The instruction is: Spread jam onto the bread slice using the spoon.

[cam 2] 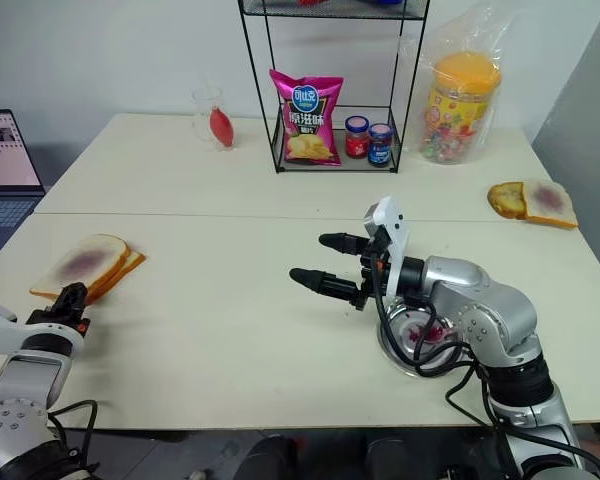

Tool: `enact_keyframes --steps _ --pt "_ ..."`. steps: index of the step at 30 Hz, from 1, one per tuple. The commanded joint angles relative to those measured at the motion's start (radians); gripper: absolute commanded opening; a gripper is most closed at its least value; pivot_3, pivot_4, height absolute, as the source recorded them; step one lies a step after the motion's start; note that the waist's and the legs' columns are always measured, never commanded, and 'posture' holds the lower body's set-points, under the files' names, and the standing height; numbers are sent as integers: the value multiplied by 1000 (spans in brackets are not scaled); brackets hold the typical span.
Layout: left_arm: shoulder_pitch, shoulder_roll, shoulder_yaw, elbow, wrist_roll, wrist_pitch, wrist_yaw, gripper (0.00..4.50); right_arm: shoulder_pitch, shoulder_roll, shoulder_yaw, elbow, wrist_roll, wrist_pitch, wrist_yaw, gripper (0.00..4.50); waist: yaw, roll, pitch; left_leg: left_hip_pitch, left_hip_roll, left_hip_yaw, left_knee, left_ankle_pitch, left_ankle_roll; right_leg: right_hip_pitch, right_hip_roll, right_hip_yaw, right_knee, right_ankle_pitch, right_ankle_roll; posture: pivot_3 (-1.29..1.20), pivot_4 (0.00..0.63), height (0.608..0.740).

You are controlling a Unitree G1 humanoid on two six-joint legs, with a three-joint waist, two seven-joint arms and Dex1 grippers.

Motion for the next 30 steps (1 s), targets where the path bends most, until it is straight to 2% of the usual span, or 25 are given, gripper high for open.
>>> enact_keyframes --steps 1,5,12,15,20,24,26,30 --pt "-9 19 48 -13 -51 -43 30 945 -21 3 -28 -31 17 -3 -1 4500 0 0 0 0 0 0 0 0 0 0 0 0 0 0 0 0 150 740" --pt "-2 30 29 -2 -57 -43 27 86 -23 2 -31 -29 19 -1 -2 4500 0 0 0 0 0 0 0 0 0 0 0 0 0 0 0 0 150 740" --pt "3 72 0 4 -41 -30 -1 16 -21 -1 -46 -34 24 8 -12 4500 -1 0 0 0 0 0 0 0 0 0 0 0 0 0 0 0 150 740" --pt "35 152 -84 -41 -11 33 -76 16 -18 -3 -54 -45 30 18 -15 4500 -1 0 0 0 0 0 0 0 0 0 0 0 0 0 0 0 150 740" --pt "22 430 -252 -178 -22 184 -325 16 4 -35 -123 -109 127 101 -37 4500 1 -8 6 -1 0 -1 0 0 0 -1 0 -1 0 0 -1 0 150 740" --pt "-39 567 -332 -228 -93 282 -478 16 34 -60 -151 -149 163 133 -62 4500 -2 -4 8 0 0 1 -2 -1 -1 -1 -1 0 -1 -1 -2 0 150 740" --pt "-86 621 -377 -261 -137 331 -555 16 52 -68 -169 -163 178 143 -79 4500 -2 -4 8 0 0 3 -2 -1 -2 -2 -2 0 -1 -2 -2 0 150 740" --pt "-169 623 -415 -242 -186 374 -578 16 77 -82 -184 -184 196 148 -106 4500 -3 -3 9 -2 0 3 -2 -3 -5 -4 -2 0 -1 -4 -1 0 150 740"
